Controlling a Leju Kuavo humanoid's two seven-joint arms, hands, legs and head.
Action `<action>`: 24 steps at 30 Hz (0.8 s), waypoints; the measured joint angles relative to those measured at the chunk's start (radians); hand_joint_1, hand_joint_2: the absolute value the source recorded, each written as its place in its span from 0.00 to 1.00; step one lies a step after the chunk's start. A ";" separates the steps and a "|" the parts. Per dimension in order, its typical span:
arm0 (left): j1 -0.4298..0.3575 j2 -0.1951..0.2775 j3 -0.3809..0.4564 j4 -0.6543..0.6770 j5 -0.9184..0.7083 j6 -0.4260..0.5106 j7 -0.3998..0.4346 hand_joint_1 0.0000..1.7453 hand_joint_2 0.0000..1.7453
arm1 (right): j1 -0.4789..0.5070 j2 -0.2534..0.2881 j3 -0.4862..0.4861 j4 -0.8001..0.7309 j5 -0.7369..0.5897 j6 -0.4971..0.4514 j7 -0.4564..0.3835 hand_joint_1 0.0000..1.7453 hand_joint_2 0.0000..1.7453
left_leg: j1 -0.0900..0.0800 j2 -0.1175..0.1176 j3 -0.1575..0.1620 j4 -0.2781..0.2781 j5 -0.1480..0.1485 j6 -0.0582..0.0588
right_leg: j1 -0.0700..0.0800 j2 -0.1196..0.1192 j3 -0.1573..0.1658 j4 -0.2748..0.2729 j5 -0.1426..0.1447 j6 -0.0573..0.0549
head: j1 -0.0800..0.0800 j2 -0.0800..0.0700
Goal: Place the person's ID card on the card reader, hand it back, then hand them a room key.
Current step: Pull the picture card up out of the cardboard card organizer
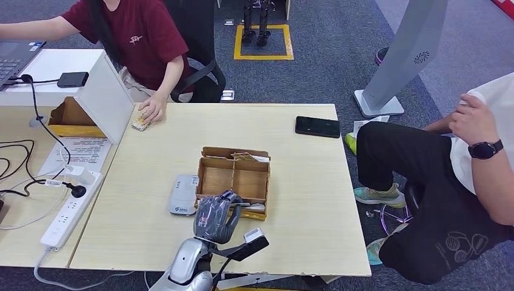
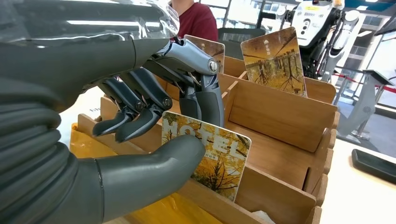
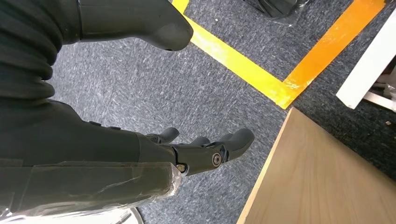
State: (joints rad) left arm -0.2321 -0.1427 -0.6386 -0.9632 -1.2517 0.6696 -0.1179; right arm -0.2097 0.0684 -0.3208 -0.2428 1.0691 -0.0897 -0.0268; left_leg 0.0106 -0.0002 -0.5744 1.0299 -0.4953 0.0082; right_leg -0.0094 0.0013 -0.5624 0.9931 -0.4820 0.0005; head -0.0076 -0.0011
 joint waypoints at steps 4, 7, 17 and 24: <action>0.004 0.001 0.006 -0.017 0.109 -0.011 -0.062 1.00 1.00 | 0.000 0.000 0.000 -0.002 -0.008 -0.002 0.000 0.00 1.00 | 0.000 0.000 0.000 0.000 0.000 0.000 | 0.000 0.000 0.000 0.000 0.000 0.000 | 0.000 0.000; 0.012 0.012 0.018 -0.098 0.217 -0.065 -0.125 1.00 1.00 | 0.002 0.000 0.000 -0.002 -0.019 -0.009 -0.005 0.00 1.00 | 0.000 0.000 0.000 0.000 0.000 0.000 | 0.000 0.000 0.000 0.000 0.000 0.000 | 0.000 0.000; -0.014 0.104 0.053 -0.475 0.257 -0.232 -0.126 1.00 1.00 | 0.010 0.000 0.000 -0.002 -0.053 -0.018 -0.028 0.00 1.00 | 0.000 0.000 0.000 0.000 0.000 0.000 | 0.000 0.000 0.000 0.000 0.000 0.000 | 0.000 0.000; -0.017 0.123 0.072 -0.524 0.248 -0.228 -0.125 1.00 1.00 | 0.013 0.000 0.000 -0.002 -0.059 -0.018 -0.026 0.00 1.00 | 0.000 0.000 0.000 0.000 0.000 0.000 | 0.000 0.000 0.000 0.000 0.000 0.000 | 0.000 0.000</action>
State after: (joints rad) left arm -0.2488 -0.0193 -0.5669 -1.4870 -1.0040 0.4413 -0.2434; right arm -0.1964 0.0687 -0.3210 -0.2453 1.0100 -0.1076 -0.0529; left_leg 0.0107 0.0000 -0.5742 1.0300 -0.4948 0.0083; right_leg -0.0094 0.0016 -0.5627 0.9934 -0.4820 0.0005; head -0.0075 -0.0011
